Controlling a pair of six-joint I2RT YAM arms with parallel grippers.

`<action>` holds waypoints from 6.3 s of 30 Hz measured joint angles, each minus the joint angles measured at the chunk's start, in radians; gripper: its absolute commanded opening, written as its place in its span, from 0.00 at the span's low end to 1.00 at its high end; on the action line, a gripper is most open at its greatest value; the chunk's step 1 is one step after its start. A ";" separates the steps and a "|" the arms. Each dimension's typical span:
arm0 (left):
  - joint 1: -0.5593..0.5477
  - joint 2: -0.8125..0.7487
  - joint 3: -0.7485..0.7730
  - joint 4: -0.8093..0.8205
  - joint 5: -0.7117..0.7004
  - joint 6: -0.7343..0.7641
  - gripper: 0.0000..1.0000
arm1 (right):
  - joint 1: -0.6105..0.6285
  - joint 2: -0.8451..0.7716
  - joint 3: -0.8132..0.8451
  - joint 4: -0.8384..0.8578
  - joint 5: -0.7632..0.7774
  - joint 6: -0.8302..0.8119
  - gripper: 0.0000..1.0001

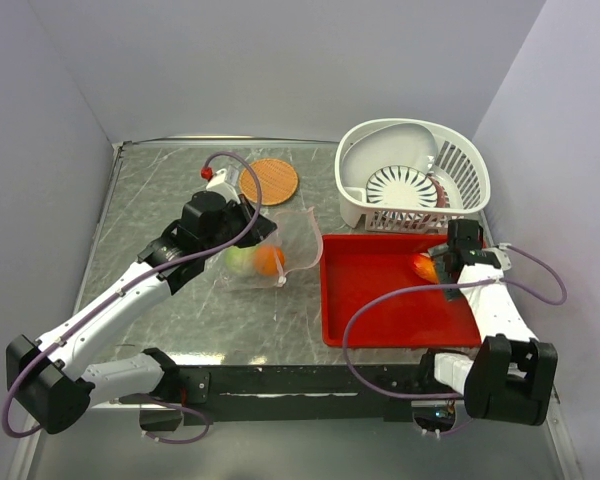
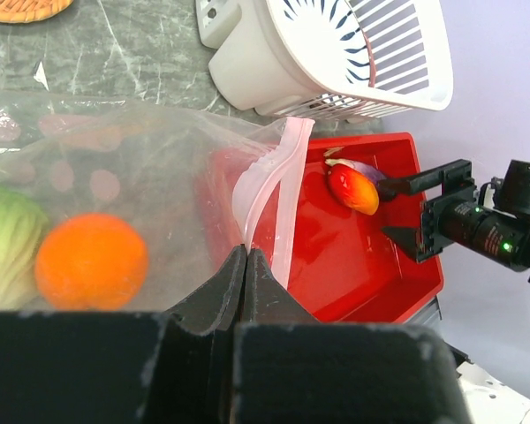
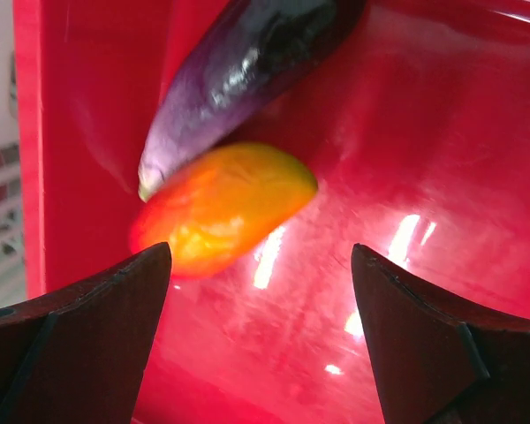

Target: Place the food in the zip-top bag and seal the zipper

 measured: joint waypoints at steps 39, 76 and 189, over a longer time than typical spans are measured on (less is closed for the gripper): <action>0.000 0.005 0.000 0.002 0.008 0.002 0.01 | 0.004 -0.010 -0.053 0.250 -0.148 -0.145 0.08; 0.001 0.046 0.008 0.002 0.007 -0.002 0.01 | 0.999 0.280 0.578 0.203 0.204 -0.212 0.98; 0.023 0.079 0.080 -0.016 0.034 0.000 0.01 | 1.160 0.345 0.461 0.470 0.520 -0.159 0.61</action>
